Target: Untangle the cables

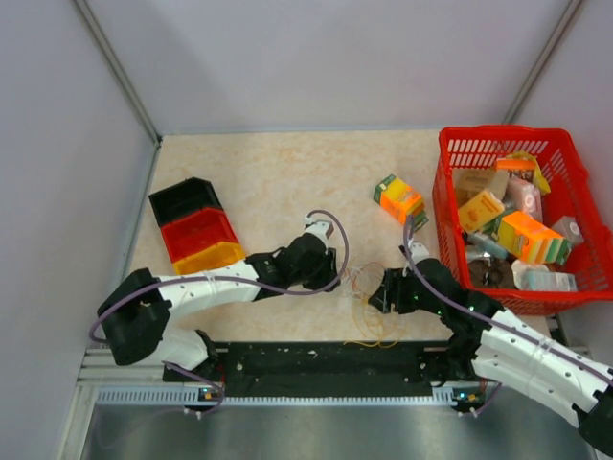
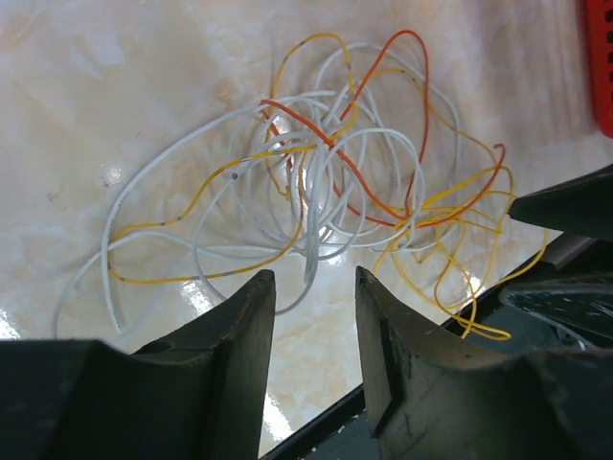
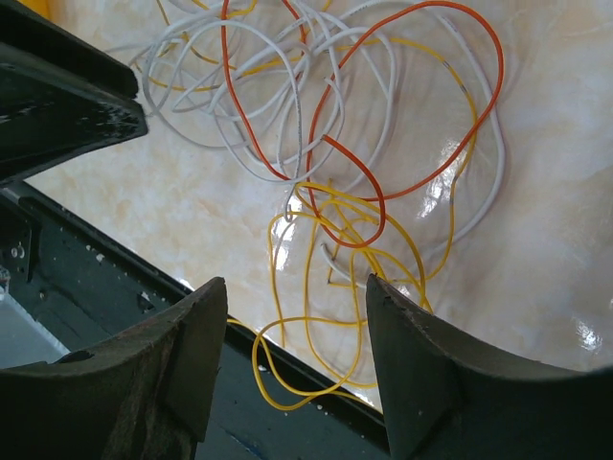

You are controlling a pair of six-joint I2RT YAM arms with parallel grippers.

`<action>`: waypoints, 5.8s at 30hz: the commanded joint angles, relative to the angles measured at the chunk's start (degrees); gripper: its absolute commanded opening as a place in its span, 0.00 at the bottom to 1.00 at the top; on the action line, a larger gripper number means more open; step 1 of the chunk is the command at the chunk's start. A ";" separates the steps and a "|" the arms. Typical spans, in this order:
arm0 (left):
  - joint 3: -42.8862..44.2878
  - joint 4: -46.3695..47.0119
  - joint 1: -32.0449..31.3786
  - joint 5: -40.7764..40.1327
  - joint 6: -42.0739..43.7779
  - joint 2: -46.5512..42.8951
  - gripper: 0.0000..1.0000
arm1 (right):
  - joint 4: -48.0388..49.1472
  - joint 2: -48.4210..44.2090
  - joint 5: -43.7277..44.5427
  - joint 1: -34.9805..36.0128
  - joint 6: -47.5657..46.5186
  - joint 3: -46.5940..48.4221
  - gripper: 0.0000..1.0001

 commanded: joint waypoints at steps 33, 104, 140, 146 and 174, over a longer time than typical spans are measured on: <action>5.66 2.99 -1.61 -5.96 -3.62 6.62 0.36 | 10.50 1.81 -1.63 -0.39 3.44 -3.24 0.60; 54.00 -16.17 -1.61 -13.17 10.44 -14.82 0.00 | 40.53 19.04 -3.22 -0.92 1.32 17.69 0.60; 70.42 -10.89 -1.61 -36.54 36.00 -22.91 0.00 | 14.81 28.26 31.60 -7.68 -3.14 9.77 0.08; 71.14 -11.68 -1.52 -36.81 36.46 -22.91 0.00 | 17.26 30.64 25.28 -8.65 -6.67 10.91 0.19; 72.46 25.38 -1.69 -56.67 83.36 -10.34 0.00 | 12.70 33.98 30.37 -15.76 -1.83 10.65 0.00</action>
